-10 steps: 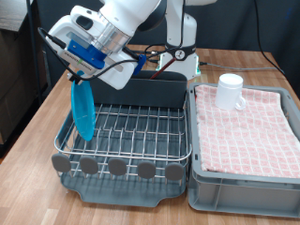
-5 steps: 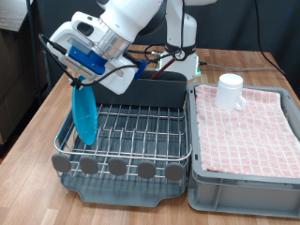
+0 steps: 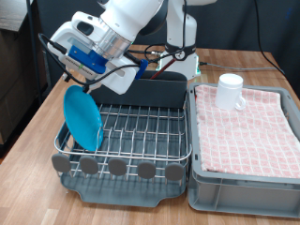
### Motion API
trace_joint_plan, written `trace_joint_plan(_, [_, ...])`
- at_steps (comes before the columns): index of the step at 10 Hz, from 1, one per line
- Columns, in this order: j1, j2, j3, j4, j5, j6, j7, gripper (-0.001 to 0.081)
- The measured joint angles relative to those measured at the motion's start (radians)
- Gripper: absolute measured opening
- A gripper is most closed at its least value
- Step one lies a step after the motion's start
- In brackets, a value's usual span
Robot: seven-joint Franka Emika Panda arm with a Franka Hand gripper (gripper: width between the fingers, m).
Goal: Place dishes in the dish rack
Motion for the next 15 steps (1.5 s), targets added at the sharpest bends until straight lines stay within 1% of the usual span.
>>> trace_joint_plan(1, [0.0,-0.008,0.008,0.001,0.093,-0.004,-0.048,0.0436])
trace_joint_plan(2, [0.0,-0.021,0.017,0.002,0.175,-0.023,-0.09,0.0632])
trace_joint_plan(3, [0.0,-0.039,0.027,0.005,0.251,-0.054,-0.133,0.0632])
trace_joint_plan(4, [0.001,-0.062,0.037,0.01,0.33,-0.091,-0.19,0.0775])
trace_joint_plan(5, [0.002,-0.086,0.047,0.015,0.409,-0.121,-0.254,0.0775])
trace_joint_plan(6, [0.003,-0.109,0.054,0.021,0.473,-0.145,-0.306,0.0798])
trace_joint_plan(8, [0.009,-0.155,0.063,0.04,0.531,-0.205,-0.354,0.0798])
trace_joint_plan(11, [0.017,-0.201,0.077,0.103,0.642,-0.352,-0.447,0.0803])
trace_joint_plan(12, [0.018,-0.209,0.082,0.129,0.667,-0.404,-0.476,0.0803])
trace_joint_plan(14, [0.024,-0.217,0.102,0.173,0.661,-0.474,-0.509,0.0803])
trace_joint_plan(15, [0.022,-0.215,0.101,0.172,0.662,-0.473,-0.506,0.0803])
